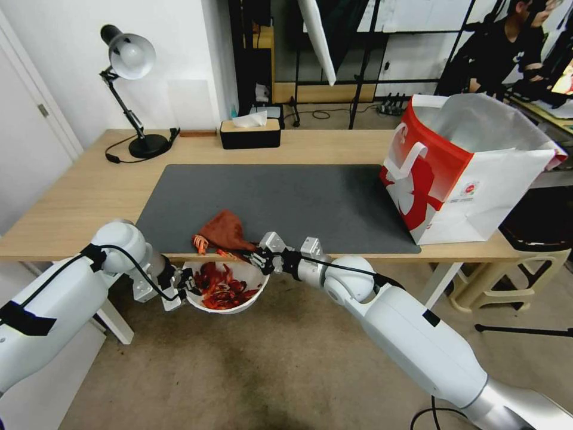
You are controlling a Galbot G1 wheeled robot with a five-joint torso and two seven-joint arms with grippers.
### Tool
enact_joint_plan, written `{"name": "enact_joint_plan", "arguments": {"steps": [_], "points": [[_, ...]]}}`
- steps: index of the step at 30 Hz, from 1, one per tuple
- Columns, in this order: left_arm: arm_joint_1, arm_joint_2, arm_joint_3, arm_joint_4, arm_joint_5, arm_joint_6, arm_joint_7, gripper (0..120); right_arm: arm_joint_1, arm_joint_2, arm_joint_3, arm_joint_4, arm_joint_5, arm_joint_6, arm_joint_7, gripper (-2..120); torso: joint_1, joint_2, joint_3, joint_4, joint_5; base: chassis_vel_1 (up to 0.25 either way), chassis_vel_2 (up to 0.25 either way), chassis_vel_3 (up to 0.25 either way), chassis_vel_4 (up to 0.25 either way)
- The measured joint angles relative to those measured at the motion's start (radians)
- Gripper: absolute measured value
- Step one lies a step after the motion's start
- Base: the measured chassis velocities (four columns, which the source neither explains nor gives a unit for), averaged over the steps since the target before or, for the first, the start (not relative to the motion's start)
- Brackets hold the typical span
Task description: Sweep shrimp from table into container with towel, then put container into takeout bag.
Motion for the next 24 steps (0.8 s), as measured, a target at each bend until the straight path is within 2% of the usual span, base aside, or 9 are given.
{"name": "enact_joint_plan", "arguments": {"steps": [24], "points": [[0.004,0.020,-0.008,0.006,-0.001,0.000,-0.006,0,-0.057,-0.025,0.023,0.043,-0.005,0.013,-0.022,7,0.000,0.000,0.000,0.0002,0.0000,0.000,0.000,0.000,0.000]]}}
